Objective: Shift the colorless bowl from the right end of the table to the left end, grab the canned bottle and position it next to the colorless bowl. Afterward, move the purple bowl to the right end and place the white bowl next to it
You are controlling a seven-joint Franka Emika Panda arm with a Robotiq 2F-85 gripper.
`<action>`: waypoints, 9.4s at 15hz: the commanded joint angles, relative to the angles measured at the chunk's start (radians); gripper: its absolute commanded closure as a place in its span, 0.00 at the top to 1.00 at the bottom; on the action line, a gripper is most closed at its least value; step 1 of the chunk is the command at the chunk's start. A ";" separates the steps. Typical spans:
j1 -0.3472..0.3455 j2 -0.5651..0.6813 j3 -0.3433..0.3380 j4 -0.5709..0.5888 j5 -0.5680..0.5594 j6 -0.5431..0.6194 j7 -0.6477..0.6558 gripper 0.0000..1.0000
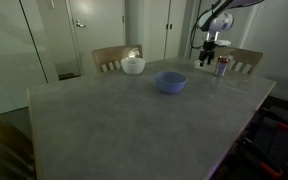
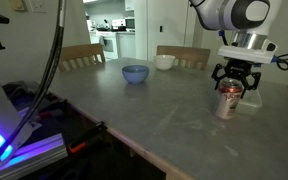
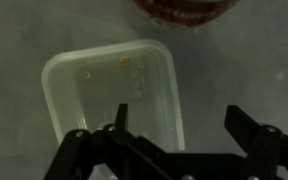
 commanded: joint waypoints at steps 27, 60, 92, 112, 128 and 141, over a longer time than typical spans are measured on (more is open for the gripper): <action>0.326 -0.211 -0.062 -0.027 -0.238 -0.075 0.392 0.02; 0.623 -0.589 0.107 -0.412 -0.300 -0.110 0.507 0.02; 1.049 -0.177 0.285 -0.132 -0.099 0.098 1.107 0.02; 1.182 0.058 0.164 0.131 -0.122 -0.010 1.210 0.33; 1.077 -0.034 0.190 0.212 -0.124 -0.181 0.872 1.00; 0.918 -0.184 0.132 0.051 -0.147 -0.244 0.631 1.00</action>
